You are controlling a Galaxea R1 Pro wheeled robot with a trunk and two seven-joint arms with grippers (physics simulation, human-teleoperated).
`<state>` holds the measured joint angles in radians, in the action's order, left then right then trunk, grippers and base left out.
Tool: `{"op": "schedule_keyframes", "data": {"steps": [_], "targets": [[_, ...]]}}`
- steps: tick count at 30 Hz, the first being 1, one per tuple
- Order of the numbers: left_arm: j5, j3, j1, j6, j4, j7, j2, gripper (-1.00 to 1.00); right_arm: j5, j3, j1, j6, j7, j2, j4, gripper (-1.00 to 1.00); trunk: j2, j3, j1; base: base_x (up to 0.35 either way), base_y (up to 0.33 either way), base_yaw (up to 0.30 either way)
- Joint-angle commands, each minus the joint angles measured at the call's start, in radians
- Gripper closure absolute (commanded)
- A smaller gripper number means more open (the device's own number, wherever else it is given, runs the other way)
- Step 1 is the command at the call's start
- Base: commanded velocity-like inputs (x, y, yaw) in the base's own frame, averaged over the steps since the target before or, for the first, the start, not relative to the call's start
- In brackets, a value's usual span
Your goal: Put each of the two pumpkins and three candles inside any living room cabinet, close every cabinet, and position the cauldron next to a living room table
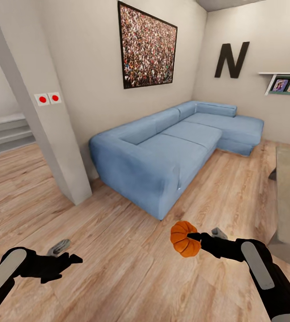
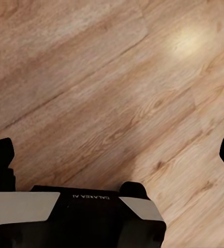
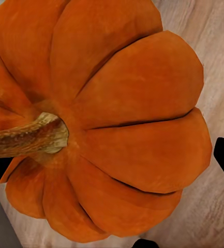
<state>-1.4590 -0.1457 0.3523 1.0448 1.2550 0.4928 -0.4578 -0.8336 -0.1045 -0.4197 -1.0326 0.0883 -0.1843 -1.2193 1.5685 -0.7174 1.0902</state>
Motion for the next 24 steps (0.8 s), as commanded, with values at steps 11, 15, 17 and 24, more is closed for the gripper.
{"op": "schedule_keyframes", "data": {"steps": [11, 15, 17, 24], "targets": [[-0.011, -0.002, 0.001, 0.001, 0.001, 0.010, -0.001, -1.00, 0.008, -0.001, -0.001, -0.004, 0.008, 0.000, 0.000, 1.00, 0.000, 0.016, 0.000, 0.000, 0.000, -0.089], [-0.012, -0.002, 0.001, 0.001, 0.001, 0.010, -0.001, -1.00, 0.008, -0.001, -0.001, -0.004, 0.008, 0.000, 0.000, 1.00, -0.021, 0.031, -0.012, 0.000, 0.000, -0.085], [-0.012, -0.002, 0.001, 0.001, 0.001, 0.010, -0.001, -1.00, 0.008, -0.001, -0.001, -0.004, 0.008, 0.000, 0.000, 1.00, -0.035, 0.041, -0.019, 0.000, 0.000, -0.082], [-0.012, -0.002, 0.001, 0.001, 0.001, 0.010, -0.001, -1.00, 0.007, -0.001, -0.001, -0.005, 0.008, 0.000, 0.001, 1.00, -0.084, 0.071, -0.046, -0.028, 0.000, -0.045]]}}
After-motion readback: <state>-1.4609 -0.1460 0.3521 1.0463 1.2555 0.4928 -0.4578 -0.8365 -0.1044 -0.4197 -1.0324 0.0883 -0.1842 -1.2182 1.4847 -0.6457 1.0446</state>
